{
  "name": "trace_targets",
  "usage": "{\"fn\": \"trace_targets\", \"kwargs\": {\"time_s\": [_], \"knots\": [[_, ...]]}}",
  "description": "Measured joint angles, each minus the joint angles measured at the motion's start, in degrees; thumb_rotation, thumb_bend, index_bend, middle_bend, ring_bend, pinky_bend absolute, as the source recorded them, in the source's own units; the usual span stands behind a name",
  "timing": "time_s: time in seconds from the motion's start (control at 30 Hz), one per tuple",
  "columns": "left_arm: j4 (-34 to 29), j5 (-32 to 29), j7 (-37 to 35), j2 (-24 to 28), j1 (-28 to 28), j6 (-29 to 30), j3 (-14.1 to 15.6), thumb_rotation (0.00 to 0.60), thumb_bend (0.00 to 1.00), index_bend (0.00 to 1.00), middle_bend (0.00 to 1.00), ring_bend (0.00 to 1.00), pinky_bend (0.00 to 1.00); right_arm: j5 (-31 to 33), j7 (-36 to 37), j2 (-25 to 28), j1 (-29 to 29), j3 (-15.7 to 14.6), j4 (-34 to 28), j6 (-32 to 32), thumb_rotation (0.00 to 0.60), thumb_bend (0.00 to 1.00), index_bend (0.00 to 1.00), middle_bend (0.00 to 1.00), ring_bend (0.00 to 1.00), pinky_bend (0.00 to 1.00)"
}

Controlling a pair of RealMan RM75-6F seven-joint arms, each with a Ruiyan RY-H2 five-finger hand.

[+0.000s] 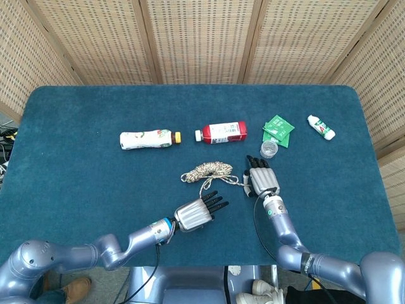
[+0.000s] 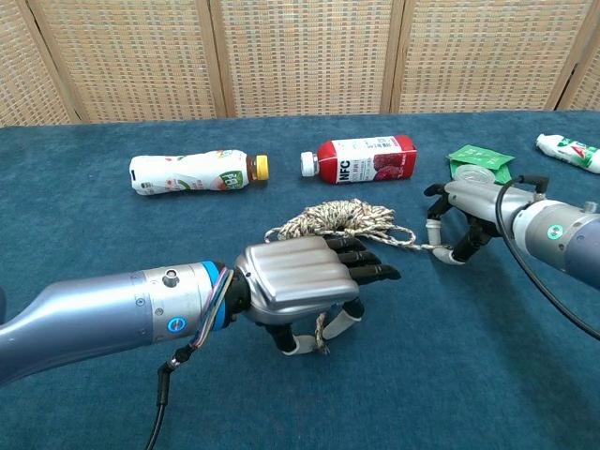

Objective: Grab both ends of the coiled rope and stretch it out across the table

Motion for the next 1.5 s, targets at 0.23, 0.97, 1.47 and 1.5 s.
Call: {"fn": "trace_targets", "kwargs": {"time_s": [0.23,0.97,1.47,1.5], "knots": [[-0.41,-0.2,-0.02,0.46,-0.03,0.45,-0.04,0.6,0.44,0.65,0.0,0.0,0.0,0.06,-0.58,-0.02,0.09,0.02,-0.44,0.33,0.6,0.56,0.64,0.0,0.0,0.0],[-5.11,-1.84,-2.98,11.26,4.38,6.87,0.52,0.6,0.52,0.7,0.0,0.0,0.0,-3.03,-0.59,1.19,-0.76,0.25,-0.91,4.43,0.6,0.56,0.65,0.0,0.0,0.0],[0.07,-3.9,-19.56,25.21,14.79,16.97,2.7,0.6,0.52,0.7,0.0,0.0,0.0,-4.87,-3.04,7.37,-5.89,-1.5,-4.32,10.86,0.6,0.56,0.65,0.0,0.0,0.0],[1.21,-3.94,-20.69,25.34,15.28,17.36,2.81,0.6,0.52,0.7,0.0,0.0,0.0,-4.99,-3.05,8.02,-6.43,-1.71,-4.57,11.22,0.6,0.56,0.65,0.0,0.0,0.0]]}}
